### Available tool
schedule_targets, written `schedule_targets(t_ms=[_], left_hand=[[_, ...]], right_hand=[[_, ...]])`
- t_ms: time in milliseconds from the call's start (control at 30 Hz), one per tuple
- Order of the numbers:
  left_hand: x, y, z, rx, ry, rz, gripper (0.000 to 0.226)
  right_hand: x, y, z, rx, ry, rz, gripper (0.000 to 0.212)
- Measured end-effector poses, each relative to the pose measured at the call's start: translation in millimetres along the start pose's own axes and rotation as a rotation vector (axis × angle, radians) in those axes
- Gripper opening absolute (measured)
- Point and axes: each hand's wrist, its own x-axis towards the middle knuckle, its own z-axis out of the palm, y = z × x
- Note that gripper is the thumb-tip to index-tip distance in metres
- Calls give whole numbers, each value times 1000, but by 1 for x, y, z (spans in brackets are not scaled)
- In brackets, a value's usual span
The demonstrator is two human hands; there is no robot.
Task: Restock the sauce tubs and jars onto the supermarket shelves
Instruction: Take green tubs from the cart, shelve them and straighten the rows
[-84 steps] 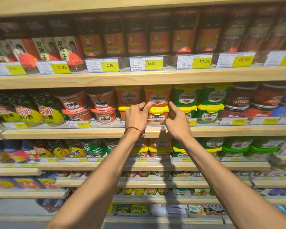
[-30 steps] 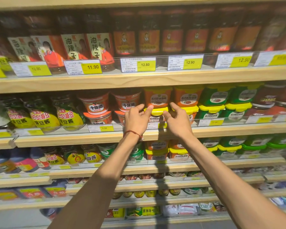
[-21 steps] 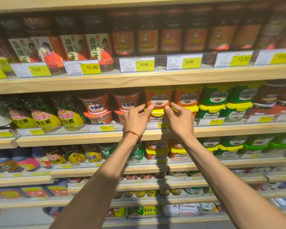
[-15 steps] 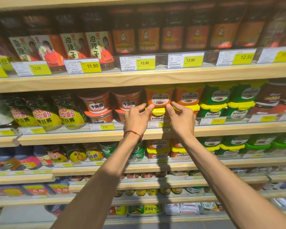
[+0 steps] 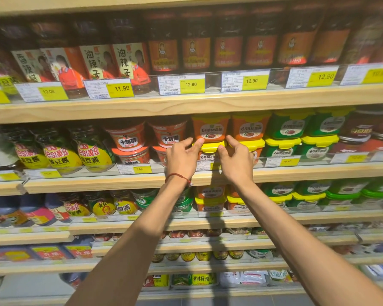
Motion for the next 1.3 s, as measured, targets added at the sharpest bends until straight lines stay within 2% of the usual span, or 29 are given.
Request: schedule_targets(t_ms=[67, 167, 367, 567, 667, 833, 967, 1100, 1300], left_hand=[[0, -2, 3, 15, 0, 3, 79], [-1, -2, 4, 33, 17, 10, 79], [-4, 2, 2, 90, 27, 38, 49], [-8, 0, 3, 68, 33, 62, 47], [-8, -2, 3, 72, 19, 81, 53], [-7, 0, -1, 109, 11, 103, 46], [-9, -2, -4, 84, -20, 109, 53], [-17, -9, -9, 72, -20, 155, 55], [-37, -12, -25, 175, 30, 356, 38]], right_hand=[[0, 0, 0, -7, -35, -1, 50], [1, 1, 3, -32, -66, -7, 53], [7, 9, 11, -55, -106, -9, 58], [7, 16, 15, -75, -101, -38, 62], [6, 16, 14, -57, -92, -41, 64], [3, 16, 9, -90, -93, -74, 64], [-1, 12, 7, -67, -83, -92, 67], [-14, 15, 7, 34, -43, -116, 57], [-32, 24, -5, 1, 34, -169, 35]])
